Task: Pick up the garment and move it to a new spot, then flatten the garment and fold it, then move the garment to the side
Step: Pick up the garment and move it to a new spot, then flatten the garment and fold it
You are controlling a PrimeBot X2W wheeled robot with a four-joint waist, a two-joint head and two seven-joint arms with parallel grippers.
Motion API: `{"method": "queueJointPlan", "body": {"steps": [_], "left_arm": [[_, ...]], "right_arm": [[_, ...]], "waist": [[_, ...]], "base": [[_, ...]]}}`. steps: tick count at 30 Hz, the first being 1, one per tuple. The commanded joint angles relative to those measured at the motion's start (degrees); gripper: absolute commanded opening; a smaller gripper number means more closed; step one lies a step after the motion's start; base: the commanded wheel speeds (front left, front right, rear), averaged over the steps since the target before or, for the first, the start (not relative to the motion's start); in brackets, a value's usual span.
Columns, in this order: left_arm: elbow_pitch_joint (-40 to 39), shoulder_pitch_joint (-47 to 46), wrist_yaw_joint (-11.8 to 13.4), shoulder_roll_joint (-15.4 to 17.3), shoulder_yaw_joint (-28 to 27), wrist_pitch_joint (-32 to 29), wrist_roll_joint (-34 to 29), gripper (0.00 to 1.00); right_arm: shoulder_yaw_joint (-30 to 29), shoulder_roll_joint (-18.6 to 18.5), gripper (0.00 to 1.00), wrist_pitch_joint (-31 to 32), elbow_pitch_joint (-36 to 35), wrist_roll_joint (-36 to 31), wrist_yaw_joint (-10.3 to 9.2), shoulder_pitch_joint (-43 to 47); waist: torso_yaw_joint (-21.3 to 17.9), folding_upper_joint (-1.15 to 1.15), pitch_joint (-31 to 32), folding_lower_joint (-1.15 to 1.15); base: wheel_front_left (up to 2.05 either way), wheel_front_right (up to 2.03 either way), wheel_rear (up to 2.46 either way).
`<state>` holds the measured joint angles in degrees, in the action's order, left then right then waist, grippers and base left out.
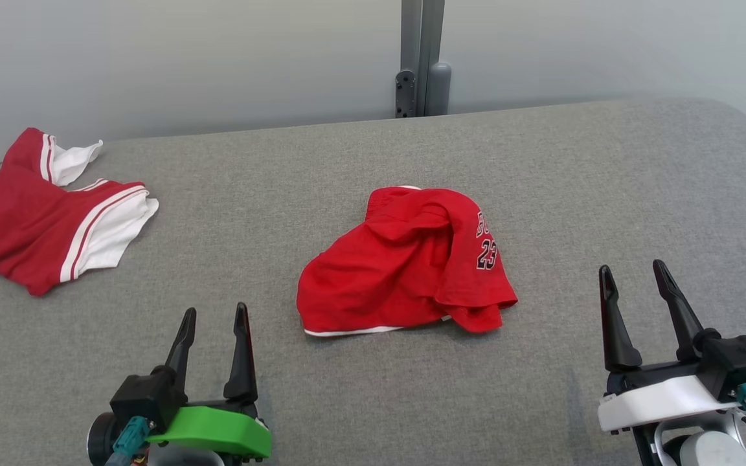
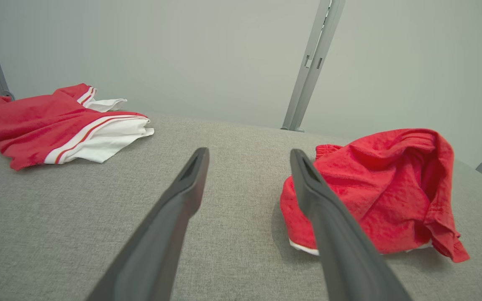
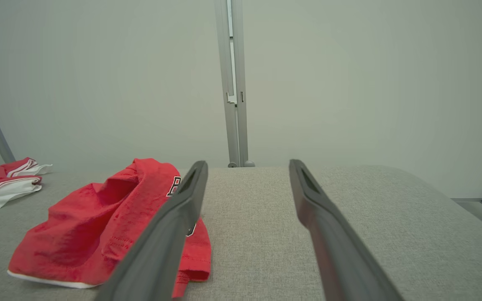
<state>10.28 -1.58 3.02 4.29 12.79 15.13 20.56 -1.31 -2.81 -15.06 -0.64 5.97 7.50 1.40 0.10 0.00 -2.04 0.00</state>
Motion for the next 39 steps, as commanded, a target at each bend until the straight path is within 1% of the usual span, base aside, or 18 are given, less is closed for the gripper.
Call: {"method": "queueJointPlan", "body": {"steps": [1, 12, 19, 24, 28, 34, 39], "left_arm": [[-0.26, 1.04, -0.41, -0.16, -0.72, 0.02, -0.79, 1.00], [0.14, 1.58, -1.97, -1.12, -2.64, 0.03, -3.01, 1.00], [0.40, 1.07, -2.46, -1.34, -2.98, 0.03, -3.34, 1.00], [0.25, 0.61, -2.47, -1.39, -2.71, 0.03, -3.25, 1.00], [0.27, 0.07, -2.13, -1.38, -1.91, 0.03, -2.57, 1.00], [0.18, -1.13, -1.75, -1.38, -1.11, 0.03, -2.17, 1.00], [0.19, -2.29, -1.42, -1.38, -0.41, 0.03, -1.73, 1.00]], "right_arm": [[-0.03, -0.14, 1.00, -0.18, 0.44, 0.27, -0.02, 0.63], [0.25, -0.15, 1.00, -0.18, 2.33, 0.39, -0.02, 0.29], [0.42, -0.14, 1.00, -0.18, 2.37, 0.04, -0.02, -0.25], [2.11, -0.13, 1.00, -0.18, 3.33, -0.38, -0.02, -0.31], [5.45, -0.15, 1.00, -0.17, 6.29, -0.76, -0.02, -0.56], [11.11, -0.17, 1.00, -0.18, 14.18, -2.75, -0.02, -3.39], [12.41, -0.18, 1.00, -0.17, 21.92, -6.01, -0.02, -7.99]], "waist": [[0.10, 0.00, 0.29, 0.00], [0.44, 0.00, 0.40, 0.00], [1.01, 0.00, -0.13, 0.00], [1.80, 0.00, -0.85, 0.00], [3.15, 0.00, -1.86, 0.00], [5.90, 0.00, -4.18, 0.00], [8.83, 0.00, -6.59, 0.00]], "base": [[0.00, 0.00, 0.00], [0.00, 0.00, 0.00], [0.00, 0.00, 0.00], [0.00, 0.00, 0.00], [0.00, 0.00, 0.00], [0.00, 0.00, 0.00], [0.00, 0.00, 0.00]]}}
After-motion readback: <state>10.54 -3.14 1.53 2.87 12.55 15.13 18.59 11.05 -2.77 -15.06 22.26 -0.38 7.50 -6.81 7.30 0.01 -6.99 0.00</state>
